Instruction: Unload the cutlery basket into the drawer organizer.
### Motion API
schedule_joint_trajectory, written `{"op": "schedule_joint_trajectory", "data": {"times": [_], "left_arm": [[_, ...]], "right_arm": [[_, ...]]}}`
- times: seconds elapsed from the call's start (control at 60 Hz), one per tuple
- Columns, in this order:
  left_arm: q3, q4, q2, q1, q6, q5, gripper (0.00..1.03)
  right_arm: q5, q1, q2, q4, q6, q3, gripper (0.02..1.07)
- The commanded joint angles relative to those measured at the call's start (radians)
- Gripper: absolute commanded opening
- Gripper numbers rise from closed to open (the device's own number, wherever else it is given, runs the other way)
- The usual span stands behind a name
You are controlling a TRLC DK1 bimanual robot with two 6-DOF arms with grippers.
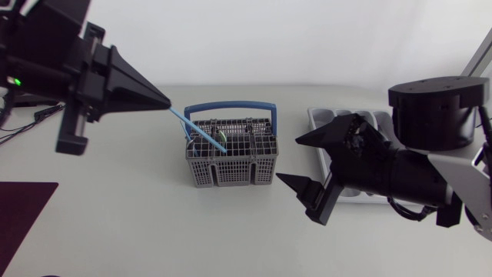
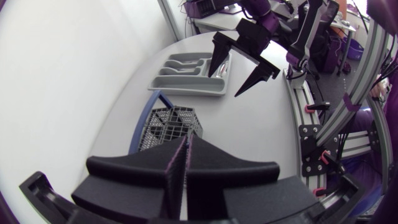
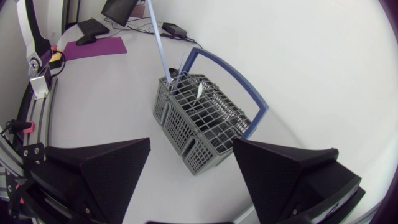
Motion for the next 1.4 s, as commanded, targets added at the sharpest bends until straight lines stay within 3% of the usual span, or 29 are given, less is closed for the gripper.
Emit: {"op": "schedule_joint_trajectory", "data": {"times": [0.0,0.133,0.3,0.6,1.217,1.383], "left_arm": [[-0.083,0.045,0.006,-0.026,-0.055,0.031,0.10],[-0.172,0.146,0.046,-0.085,-0.098,0.062,0.10],[-0.184,0.191,0.089,-0.129,-0.134,0.114,0.10],[-0.184,0.217,0.120,-0.166,-0.153,0.132,0.10],[-0.183,0.237,0.141,-0.174,-0.164,0.151,0.10],[-0.167,0.237,0.146,-0.174,-0.171,0.154,0.10]], "right_arm": [[0.003,0.036,-0.016,0.007,-0.009,-0.025,0.98],[-0.046,0.058,0.007,0.005,0.014,-0.017,0.98],[-0.068,0.070,0.079,0.005,0.014,0.006,0.96],[-0.077,0.087,0.176,0.008,0.034,0.070,0.86],[-0.080,0.119,0.248,0.019,0.045,0.129,0.31],[-0.095,0.122,0.265,0.010,0.043,0.130,0.23]]}}
